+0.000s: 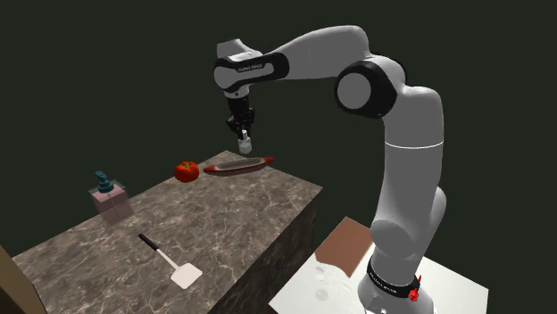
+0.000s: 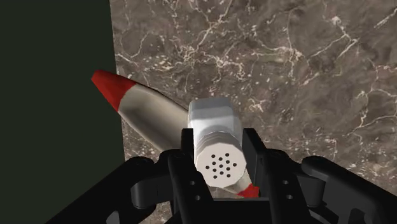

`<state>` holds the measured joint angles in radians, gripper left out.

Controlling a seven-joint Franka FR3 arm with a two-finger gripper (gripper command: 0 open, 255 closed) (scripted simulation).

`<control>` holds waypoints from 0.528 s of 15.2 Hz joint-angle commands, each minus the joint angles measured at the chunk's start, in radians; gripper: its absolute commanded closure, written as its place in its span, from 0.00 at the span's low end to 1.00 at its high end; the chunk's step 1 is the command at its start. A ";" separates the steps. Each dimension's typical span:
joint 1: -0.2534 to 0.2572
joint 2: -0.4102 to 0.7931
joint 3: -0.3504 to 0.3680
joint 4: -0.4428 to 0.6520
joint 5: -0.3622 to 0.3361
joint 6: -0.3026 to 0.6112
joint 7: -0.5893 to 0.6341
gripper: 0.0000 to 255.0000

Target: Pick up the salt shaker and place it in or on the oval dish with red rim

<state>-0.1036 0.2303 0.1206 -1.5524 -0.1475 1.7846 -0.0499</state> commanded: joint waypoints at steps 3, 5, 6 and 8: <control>-0.004 0.181 -0.012 0.277 -0.013 -0.093 -0.035 1.00; -0.001 0.358 -0.023 0.567 -0.023 -0.202 -0.068 1.00; -0.002 0.352 -0.024 0.543 -0.022 -0.185 -0.066 1.00; -0.005 0.341 -0.024 0.498 -0.022 -0.151 -0.062 1.00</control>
<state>-0.1095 0.5606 0.0973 -1.0613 -0.1684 1.6291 -0.1126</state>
